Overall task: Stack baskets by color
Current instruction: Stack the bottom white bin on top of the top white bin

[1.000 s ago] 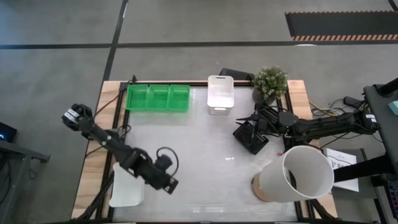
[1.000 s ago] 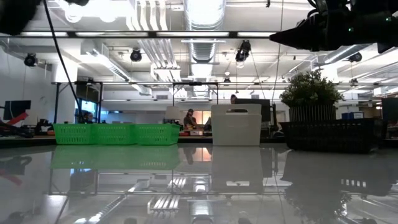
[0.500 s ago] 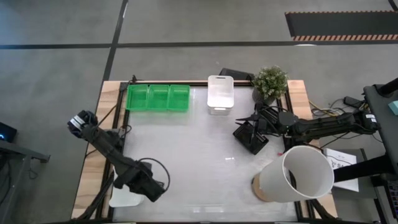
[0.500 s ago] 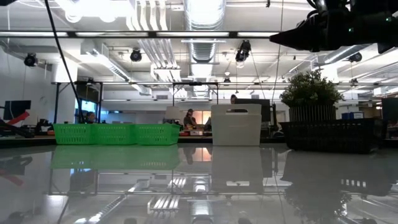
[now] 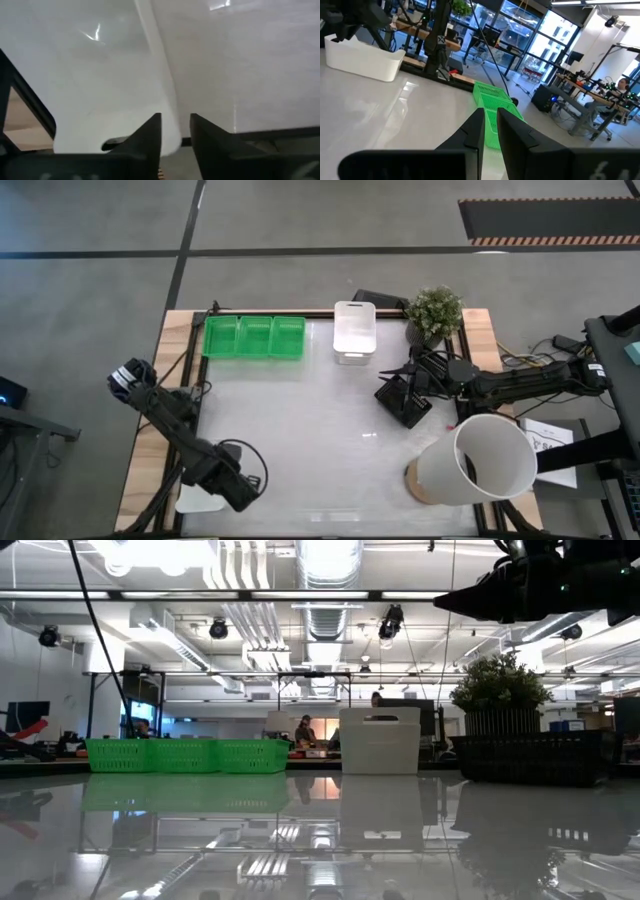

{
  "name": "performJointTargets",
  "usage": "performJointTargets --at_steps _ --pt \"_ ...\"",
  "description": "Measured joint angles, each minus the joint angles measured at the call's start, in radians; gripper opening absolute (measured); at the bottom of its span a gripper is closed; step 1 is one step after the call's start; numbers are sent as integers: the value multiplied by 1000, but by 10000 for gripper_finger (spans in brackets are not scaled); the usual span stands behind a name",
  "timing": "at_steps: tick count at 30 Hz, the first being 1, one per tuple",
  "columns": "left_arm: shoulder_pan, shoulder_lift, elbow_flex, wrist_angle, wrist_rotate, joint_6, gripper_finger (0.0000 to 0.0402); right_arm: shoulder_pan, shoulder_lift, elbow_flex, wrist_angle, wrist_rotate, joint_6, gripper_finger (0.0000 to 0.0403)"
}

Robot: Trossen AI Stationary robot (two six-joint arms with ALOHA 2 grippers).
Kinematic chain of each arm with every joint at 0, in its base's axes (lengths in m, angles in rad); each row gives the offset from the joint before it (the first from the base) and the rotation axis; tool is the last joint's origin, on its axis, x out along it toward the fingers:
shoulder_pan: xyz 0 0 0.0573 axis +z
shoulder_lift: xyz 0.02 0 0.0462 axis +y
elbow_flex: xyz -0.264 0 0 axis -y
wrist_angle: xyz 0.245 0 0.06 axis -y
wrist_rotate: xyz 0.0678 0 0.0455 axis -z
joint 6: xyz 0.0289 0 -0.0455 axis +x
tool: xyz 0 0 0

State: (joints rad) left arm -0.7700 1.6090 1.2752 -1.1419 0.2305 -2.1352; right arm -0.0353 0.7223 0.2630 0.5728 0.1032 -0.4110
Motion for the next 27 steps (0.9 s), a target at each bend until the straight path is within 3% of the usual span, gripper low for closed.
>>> performJointTargets --at_steps 5,11,16,23,27 --pt "-4 1 -52 17 0 -5 133 0 0 0 -10 0 7 43" --pt "-4 1 -105 71 0 -5 136 0 0 0 -21 -1 28 43" --pt "-4 10 -124 93 0 8 102 0 0 0 -27 -3 33 43" --pt "-2 11 -124 94 -2 28 12 0 0 0 -42 -3 37 43" --pt "-2 11 -124 93 -4 62 3 0 0 0 -45 -2 37 43"
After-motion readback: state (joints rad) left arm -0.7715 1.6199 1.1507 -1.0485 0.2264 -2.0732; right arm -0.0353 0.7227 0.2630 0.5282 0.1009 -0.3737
